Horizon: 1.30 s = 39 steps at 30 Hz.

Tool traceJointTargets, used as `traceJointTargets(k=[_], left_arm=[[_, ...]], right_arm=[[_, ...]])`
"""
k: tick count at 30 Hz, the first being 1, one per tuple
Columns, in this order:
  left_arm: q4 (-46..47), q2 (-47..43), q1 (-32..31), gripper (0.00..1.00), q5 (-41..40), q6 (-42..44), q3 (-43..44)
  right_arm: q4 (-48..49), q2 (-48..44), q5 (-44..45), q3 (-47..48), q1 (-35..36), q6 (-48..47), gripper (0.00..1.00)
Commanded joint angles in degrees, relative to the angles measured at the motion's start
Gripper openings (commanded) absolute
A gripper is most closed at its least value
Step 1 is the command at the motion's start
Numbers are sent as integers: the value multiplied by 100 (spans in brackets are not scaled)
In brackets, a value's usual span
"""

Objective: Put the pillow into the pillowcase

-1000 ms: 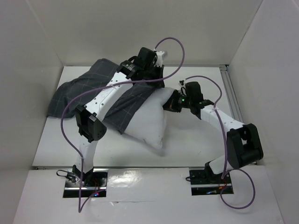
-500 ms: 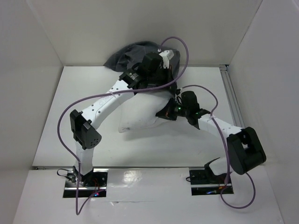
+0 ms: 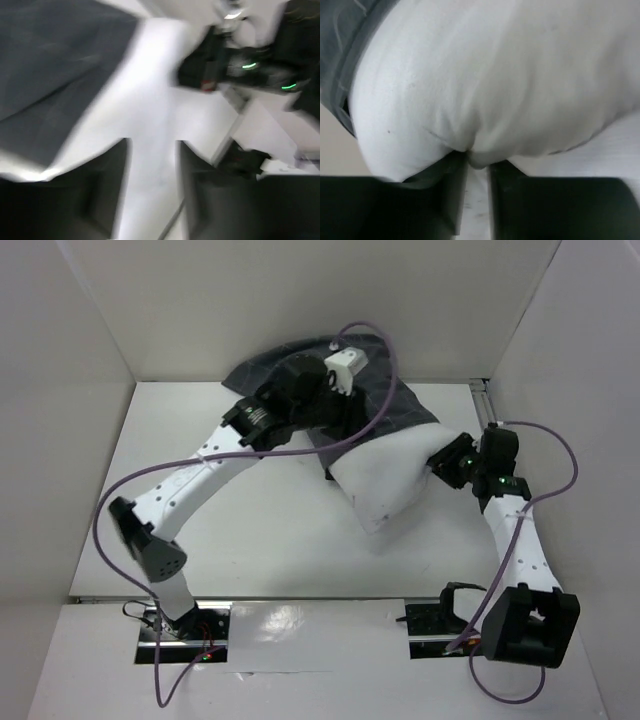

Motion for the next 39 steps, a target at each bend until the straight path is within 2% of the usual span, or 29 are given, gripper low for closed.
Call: traceJointTargets(k=[1, 2, 3, 4, 5, 7, 8, 11, 13, 19, 23, 26, 30, 37, 39], left_arm=[[282, -1025, 348, 47, -1064, 665, -1579], [458, -1166, 444, 41, -1330, 666, -1971], [512, -1333, 523, 44, -1455, 666, -2314], [564, -1405, 663, 54, -1508, 666, -2970], [756, -1457, 665, 69, -1509, 666, -3290], [1125, -1598, 735, 92, -1308, 597, -3888], [1354, -1599, 735, 97, -1306, 509, -4421], [2180, -1512, 735, 100, -1306, 368, -5206], [2732, -1362, 735, 97, -1306, 368, -5445], [3535, -887, 788, 93, -1254, 306, -5640], [3456, -466, 901, 84, -1306, 384, -5201], [3527, -184, 972, 77, -1254, 385, -5007], [3412, 115, 1086, 69, -1315, 438, -4690], [3404, 273, 1209, 37, -1368, 491, -4488], [3404, 212, 1209, 37, -1368, 491, -4488]], right_arm=[[-593, 265, 300, 835, -257, -865, 83], [-797, 345, 300, 1167, -257, -971, 93], [-964, 346, 413, 1301, -257, -1042, 99], [-1201, 398, 467, 1398, -257, -1103, 99], [-1299, 346, 528, 1530, -318, -1174, 99], [-1413, 293, 529, 1583, -319, -1174, 100], [-1475, 223, 468, 1584, -319, -1174, 100], [-1677, 83, 55, 1471, -319, -1174, 100], [-1826, -14, -78, 1417, -319, -1174, 100], [-2651, -322, 545, 1609, -319, -1446, 100], [-3241, -174, 1904, 2241, -372, -1526, 100], [-3462, -94, 2199, 2550, -372, -1587, 100], [-3374, -94, 1225, 2349, -372, -1527, 100], [-2786, -331, -761, 1260, -285, -1420, 100], [-2707, -331, -1077, 1171, -162, -1490, 100]])
